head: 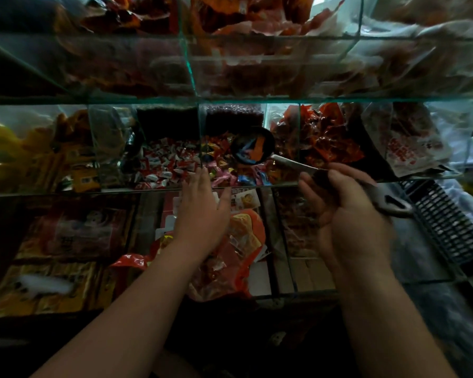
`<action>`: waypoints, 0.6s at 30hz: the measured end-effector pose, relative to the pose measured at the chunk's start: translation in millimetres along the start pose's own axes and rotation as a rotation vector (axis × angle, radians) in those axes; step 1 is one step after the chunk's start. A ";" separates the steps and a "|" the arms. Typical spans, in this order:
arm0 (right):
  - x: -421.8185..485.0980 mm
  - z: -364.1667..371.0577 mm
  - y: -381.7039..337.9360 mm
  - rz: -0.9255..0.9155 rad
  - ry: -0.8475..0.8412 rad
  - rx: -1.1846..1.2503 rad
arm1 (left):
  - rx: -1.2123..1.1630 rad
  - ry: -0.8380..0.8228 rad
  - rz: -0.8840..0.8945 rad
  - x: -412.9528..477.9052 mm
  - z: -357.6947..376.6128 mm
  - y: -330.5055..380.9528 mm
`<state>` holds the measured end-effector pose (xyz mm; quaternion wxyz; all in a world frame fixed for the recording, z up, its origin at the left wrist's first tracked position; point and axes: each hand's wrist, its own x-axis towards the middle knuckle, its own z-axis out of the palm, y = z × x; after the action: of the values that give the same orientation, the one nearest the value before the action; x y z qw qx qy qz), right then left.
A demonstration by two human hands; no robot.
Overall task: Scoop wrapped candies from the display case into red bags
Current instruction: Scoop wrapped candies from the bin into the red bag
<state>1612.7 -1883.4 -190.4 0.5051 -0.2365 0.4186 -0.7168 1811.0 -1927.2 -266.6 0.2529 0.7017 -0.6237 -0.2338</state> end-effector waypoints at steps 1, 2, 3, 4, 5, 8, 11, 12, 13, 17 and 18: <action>5.8 4.9 7.8 -0.079 -0.035 -0.105 | 0.045 -0.006 0.020 -1.0 1.9 -1.3; 11.8 7.4 14.7 -0.198 -0.093 -0.256 | 0.071 -0.003 0.041 -2.0 3.0 -2.9; 17.8 8.1 20.6 -0.357 -0.181 -0.447 | 0.079 0.001 0.054 -2.6 3.0 -4.4; 22.8 7.7 25.6 -0.511 -0.292 -0.645 | 0.076 0.002 0.059 -2.9 2.2 -5.8; 26.5 6.3 29.9 -0.628 -0.412 -0.817 | 0.070 0.000 0.061 -2.4 1.2 -7.0; 29.6 -1.4 39.8 -0.724 -0.629 -1.109 | 0.053 -0.026 0.056 -1.5 -0.8 -7.9; 17.0 -6.1 39.3 -0.739 -0.545 -0.989 | 0.053 -0.044 0.054 -1.0 -2.4 -8.9; 11.0 -8.2 35.9 -0.725 -0.479 -0.894 | 0.046 -0.052 0.058 -0.6 -3.3 -10.0; 4.5 -10.1 31.4 -0.684 -0.413 -0.802 | 0.033 -0.060 0.065 0.0 -4.5 -11.2; -27.2 -13.3 13.7 -0.445 -0.337 -0.558 | -0.102 0.021 0.148 0.6 -9.0 -10.9; -35.3 -12.3 10.6 -0.442 -0.349 -0.536 | -0.120 0.066 0.187 -0.2 -9.4 -8.9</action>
<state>1622.2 -1847.9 -203.0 0.3222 -0.5631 0.4377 -0.6225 1823.8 -1925.6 -265.2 0.3356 0.6313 -0.6628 -0.2228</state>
